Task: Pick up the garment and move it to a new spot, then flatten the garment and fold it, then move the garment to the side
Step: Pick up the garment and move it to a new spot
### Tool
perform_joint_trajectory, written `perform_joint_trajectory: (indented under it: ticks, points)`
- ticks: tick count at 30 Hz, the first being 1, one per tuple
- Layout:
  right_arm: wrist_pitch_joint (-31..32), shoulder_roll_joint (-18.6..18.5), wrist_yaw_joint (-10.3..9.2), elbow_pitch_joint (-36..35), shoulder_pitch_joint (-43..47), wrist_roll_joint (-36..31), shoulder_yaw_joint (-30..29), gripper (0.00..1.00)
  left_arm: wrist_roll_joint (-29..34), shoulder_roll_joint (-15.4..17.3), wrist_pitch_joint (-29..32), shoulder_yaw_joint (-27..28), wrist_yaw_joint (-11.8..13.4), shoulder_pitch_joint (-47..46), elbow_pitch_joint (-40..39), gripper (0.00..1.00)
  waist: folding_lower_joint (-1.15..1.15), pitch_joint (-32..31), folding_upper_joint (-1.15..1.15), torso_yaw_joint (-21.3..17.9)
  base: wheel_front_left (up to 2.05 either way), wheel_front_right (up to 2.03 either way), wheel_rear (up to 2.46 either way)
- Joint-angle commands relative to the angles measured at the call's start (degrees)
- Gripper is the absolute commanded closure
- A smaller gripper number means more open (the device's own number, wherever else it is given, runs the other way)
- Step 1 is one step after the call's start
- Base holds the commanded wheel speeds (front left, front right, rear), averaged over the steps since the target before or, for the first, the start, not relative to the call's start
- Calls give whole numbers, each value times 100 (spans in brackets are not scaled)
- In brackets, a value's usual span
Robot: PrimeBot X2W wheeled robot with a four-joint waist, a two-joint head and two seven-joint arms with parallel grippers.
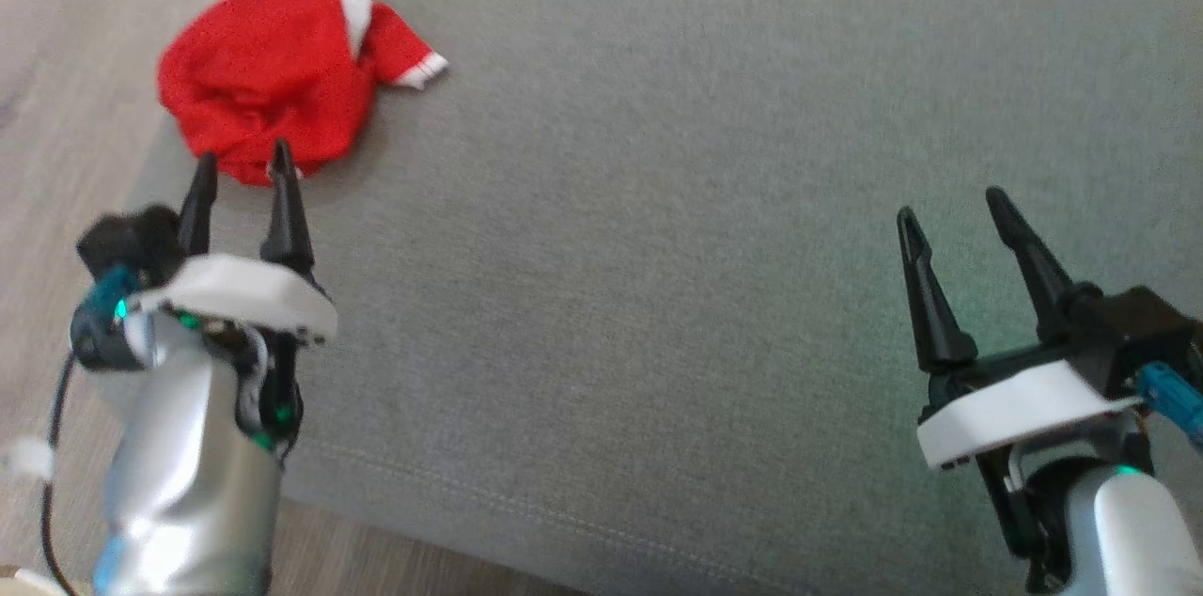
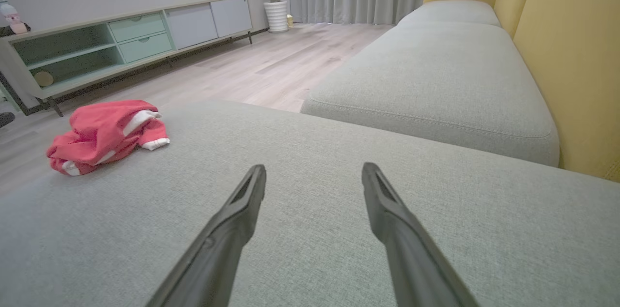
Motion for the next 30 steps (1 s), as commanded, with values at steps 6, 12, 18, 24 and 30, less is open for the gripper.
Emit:
perform_joint_trajectory:
  ticks: [6, 12, 18, 24, 30]
  points:
    - [99, -34, -5, -329, -425, -212, 185, 0, -208, 348, 25, 359, -201, -1404, 1863, 0, 0, 827, 0, -370, 0, 0, 0]
    - [83, -55, -5, -295, -573, -219, 191, 0, -414, 465, 491, 448, -282, -2117, 3388, 0, 0, 956, 0, -519, 0, 0, 0]
    - [-42, -48, -5, -162, -635, -151, 107, 0, -469, 617, 326, 472, -312, -2339, 3991, 100, 0, 825, 0, -633, 0, 0, 0]
    - [-284, -41, -5, 67, -650, -109, -166, 0, -403, 839, -18, 523, -291, -2238, 3655, 100, 0, 438, 0, -698, 0, 0, 0]
    - [-556, -32, -5, 334, -563, 12, -316, 0, -142, 1006, -28, 898, -171, -1381, 1822, 100, 0, -156, 0, -867, 0, 0, 0]
